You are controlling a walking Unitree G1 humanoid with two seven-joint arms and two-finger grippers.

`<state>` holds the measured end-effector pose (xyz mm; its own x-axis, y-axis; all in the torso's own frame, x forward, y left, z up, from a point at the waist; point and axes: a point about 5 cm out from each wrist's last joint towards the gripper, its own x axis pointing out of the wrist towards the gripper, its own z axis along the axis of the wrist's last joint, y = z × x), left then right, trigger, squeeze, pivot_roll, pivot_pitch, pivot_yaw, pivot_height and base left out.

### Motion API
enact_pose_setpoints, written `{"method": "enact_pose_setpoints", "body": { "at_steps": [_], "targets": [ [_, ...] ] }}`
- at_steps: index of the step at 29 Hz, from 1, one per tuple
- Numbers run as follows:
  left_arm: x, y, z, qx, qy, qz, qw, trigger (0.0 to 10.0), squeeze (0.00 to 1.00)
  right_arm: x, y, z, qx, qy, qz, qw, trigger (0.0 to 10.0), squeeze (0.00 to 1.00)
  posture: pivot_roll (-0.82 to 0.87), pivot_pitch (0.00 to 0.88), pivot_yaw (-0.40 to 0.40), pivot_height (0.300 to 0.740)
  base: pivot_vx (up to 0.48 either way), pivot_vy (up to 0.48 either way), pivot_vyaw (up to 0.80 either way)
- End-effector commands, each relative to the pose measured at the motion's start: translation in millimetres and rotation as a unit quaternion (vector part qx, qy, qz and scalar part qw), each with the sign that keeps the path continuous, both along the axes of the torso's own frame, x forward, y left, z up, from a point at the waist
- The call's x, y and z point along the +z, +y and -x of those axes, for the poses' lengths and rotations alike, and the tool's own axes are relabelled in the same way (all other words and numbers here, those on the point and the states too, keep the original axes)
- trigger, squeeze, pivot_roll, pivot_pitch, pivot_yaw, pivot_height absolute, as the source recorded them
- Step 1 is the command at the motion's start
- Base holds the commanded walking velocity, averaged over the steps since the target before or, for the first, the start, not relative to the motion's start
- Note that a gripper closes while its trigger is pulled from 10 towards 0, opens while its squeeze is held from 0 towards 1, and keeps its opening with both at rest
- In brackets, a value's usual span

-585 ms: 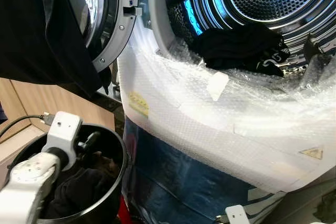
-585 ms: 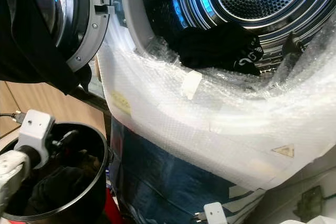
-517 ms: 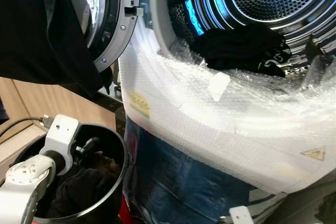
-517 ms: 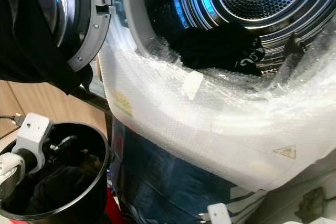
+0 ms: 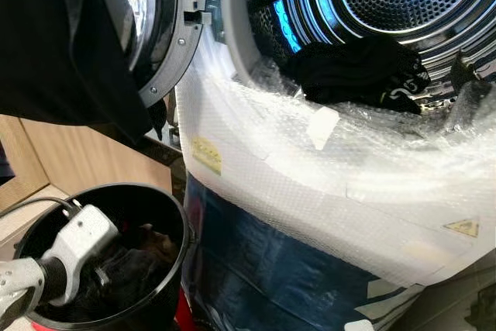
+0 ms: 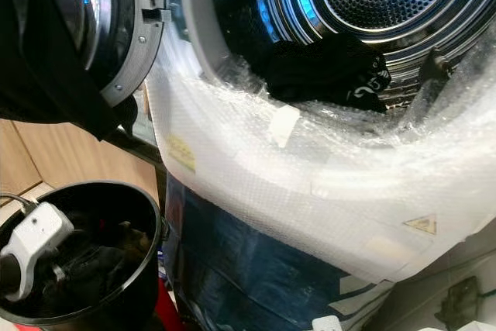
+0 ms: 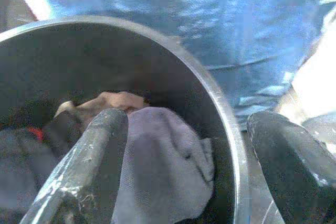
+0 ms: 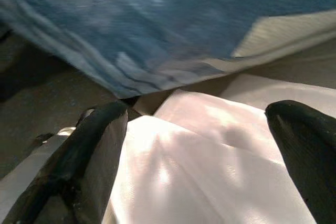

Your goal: Clothes washing

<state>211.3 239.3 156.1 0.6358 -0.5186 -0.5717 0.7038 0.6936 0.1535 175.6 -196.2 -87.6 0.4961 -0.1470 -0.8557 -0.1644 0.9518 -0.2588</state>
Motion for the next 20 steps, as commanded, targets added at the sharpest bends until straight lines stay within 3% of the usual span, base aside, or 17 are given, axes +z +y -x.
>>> {"method": "enact_pose_setpoints", "body": {
  "at_steps": [1,7,12,15,20],
  "targets": [
    [2.8,-2.2,-1.9,-0.020,-0.002,-0.015,1.000,10.0,1.00,1.0,-2.6,-1.3,-0.005,-0.005,0.001,1.000,10.0,0.00,0.14,0.000,-0.089,0.740,0.000,0.000,0.00],
    [9.4,8.4,-3.1,-0.027,-0.006,-0.041,0.999,10.0,1.00,2.8,-2.8,-5.2,-0.012,-0.008,-0.001,1.000,10.0,0.00,0.14,0.000,-0.094,0.740,0.000,0.000,0.00],
    [7.6,24.6,-12.3,0.038,-0.029,-0.033,0.998,10.0,1.00,3.1,-5.4,-5.1,-0.003,-0.006,0.005,1.000,10.0,0.00,0.15,0.000,-0.099,0.740,0.000,0.000,0.00],
    [-10.1,25.0,-8.7,0.050,-0.006,-0.018,0.999,10.0,1.00,3.5,-7.3,-5.3,-0.002,-0.005,0.006,1.000,10.0,0.00,0.15,0.000,-0.108,0.740,0.000,0.000,0.00],
    [-17.5,28.3,-6.6,0.060,0.003,-0.005,0.998,10.0,1.00,3.5,-8.3,-5.0,-0.001,-0.004,0.007,1.000,10.0,0.00,0.15,0.000,-0.123,0.740,0.000,0.000,0.00]
  ]
}}
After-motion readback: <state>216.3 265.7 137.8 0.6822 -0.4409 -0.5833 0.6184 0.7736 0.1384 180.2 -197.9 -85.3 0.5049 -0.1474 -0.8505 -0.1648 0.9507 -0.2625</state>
